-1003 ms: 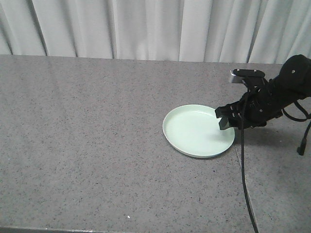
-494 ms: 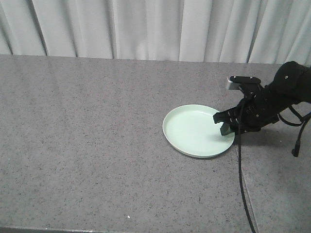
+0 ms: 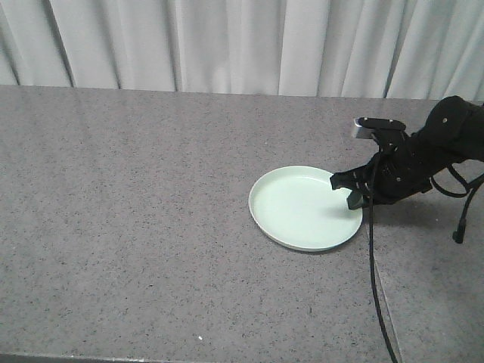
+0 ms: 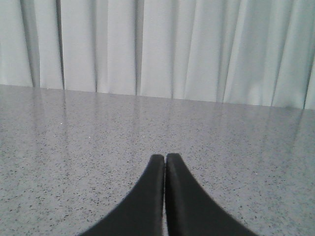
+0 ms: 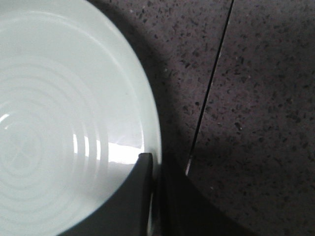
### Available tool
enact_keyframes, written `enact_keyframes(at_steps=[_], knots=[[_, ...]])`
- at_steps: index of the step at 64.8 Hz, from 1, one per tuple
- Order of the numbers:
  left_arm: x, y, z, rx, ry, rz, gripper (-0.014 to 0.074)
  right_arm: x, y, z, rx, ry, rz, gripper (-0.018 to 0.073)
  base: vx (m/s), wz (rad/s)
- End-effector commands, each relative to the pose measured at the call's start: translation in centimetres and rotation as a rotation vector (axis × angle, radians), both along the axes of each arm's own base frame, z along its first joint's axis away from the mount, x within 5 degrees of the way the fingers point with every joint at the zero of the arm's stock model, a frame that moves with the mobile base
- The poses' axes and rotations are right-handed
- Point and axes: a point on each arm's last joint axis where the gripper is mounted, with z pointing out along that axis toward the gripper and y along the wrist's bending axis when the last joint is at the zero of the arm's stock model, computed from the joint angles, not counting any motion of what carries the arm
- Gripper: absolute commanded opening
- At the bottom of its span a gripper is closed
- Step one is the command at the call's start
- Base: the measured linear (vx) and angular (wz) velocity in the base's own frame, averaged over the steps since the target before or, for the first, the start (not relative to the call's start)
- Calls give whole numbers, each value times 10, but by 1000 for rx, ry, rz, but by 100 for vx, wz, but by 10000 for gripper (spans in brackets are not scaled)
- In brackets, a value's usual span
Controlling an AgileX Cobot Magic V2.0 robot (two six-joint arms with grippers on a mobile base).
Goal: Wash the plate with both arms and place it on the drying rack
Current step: 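Close the right gripper on the plate rim and lift it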
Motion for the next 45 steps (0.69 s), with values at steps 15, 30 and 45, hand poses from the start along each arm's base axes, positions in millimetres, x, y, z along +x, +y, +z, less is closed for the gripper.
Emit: enact_keyframes(at_steps=[15,30,45], knots=[[-3,0,16,-5,-112,-2,-6,-11,0,62,32,-163,-13,-8,0,0],[-3,0,16,-5,-112,-2,-6,-38,7,101,118,-158,17,-8,0,0],[-3,0,16,-5,-112,-2,-6,-72,13,125,207,-198,43,-8,0,0]])
